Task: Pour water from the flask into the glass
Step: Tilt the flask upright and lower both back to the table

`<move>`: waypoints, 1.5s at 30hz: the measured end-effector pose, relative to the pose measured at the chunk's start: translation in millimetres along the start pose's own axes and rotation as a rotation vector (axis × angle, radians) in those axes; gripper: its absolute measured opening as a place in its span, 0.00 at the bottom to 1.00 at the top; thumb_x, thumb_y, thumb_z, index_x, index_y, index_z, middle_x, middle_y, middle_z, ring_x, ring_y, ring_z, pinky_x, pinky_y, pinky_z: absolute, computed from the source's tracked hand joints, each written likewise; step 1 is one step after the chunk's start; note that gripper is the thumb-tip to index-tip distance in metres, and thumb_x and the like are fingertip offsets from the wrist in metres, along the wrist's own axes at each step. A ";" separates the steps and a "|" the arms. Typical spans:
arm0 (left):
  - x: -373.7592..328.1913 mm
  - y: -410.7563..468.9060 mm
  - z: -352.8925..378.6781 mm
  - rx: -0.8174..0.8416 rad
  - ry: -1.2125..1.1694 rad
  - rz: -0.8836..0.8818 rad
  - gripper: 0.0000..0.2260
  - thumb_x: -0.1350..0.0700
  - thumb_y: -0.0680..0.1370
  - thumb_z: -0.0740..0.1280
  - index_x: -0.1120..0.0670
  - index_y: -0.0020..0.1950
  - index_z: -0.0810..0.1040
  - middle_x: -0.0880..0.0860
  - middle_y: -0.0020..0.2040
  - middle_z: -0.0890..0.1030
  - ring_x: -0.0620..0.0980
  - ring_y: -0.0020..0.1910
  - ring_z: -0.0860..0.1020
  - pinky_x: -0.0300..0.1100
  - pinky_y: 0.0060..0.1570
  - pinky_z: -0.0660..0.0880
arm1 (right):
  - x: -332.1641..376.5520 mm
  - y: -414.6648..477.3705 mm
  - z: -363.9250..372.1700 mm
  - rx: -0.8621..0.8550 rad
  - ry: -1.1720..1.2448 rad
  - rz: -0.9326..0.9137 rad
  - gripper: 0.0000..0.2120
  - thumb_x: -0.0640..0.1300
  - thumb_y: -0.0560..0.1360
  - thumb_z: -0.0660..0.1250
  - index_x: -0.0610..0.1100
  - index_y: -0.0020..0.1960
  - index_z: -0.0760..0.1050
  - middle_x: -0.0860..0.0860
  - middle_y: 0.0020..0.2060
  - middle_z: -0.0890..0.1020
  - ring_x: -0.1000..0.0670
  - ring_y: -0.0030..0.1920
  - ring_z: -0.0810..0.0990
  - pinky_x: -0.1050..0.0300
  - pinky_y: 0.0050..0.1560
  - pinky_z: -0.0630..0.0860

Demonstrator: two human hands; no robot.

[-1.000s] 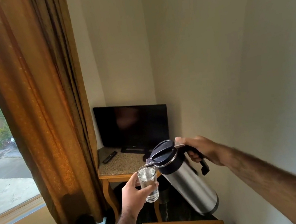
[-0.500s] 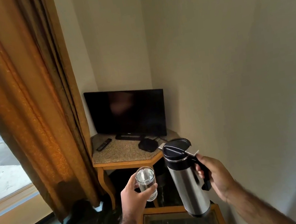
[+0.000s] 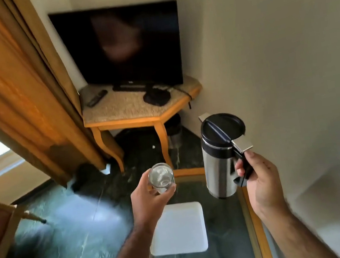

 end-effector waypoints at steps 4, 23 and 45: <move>64.1 0.1 39.0 0.046 0.004 -0.057 0.26 0.51 0.66 0.85 0.38 0.60 0.81 0.42 0.52 0.87 0.44 0.52 0.86 0.45 0.53 0.85 | -69.0 2.0 -34.6 -0.048 0.094 0.039 0.15 0.44 0.81 0.65 0.47 0.38 0.84 0.51 0.30 0.80 0.53 0.33 0.74 0.61 0.38 0.73; 335.1 -23.2 148.6 0.111 0.119 -0.184 0.30 0.58 0.67 0.85 0.51 0.67 0.80 0.48 0.59 0.83 0.47 0.57 0.82 0.29 0.51 0.80 | -308.3 -19.9 -164.7 -0.294 0.146 0.115 0.21 0.42 0.75 0.58 0.49 0.30 0.85 0.54 0.26 0.80 0.52 0.30 0.76 0.55 0.39 0.68; 390.2 -20.5 166.4 0.097 0.141 -0.227 0.29 0.60 0.67 0.84 0.49 0.65 0.80 0.45 0.56 0.83 0.42 0.55 0.83 0.26 0.49 0.80 | -355.7 -45.4 -183.1 -0.317 0.113 0.105 0.14 0.50 0.67 0.63 0.48 0.27 0.80 0.52 0.23 0.77 0.47 0.31 0.73 0.55 0.39 0.71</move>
Point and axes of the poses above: each hand's wrist, its own y-axis towards the middle knuckle, its own z-axis out of the palm, x = y × z, the point moved 10 cm from there along y, towards the middle knuckle
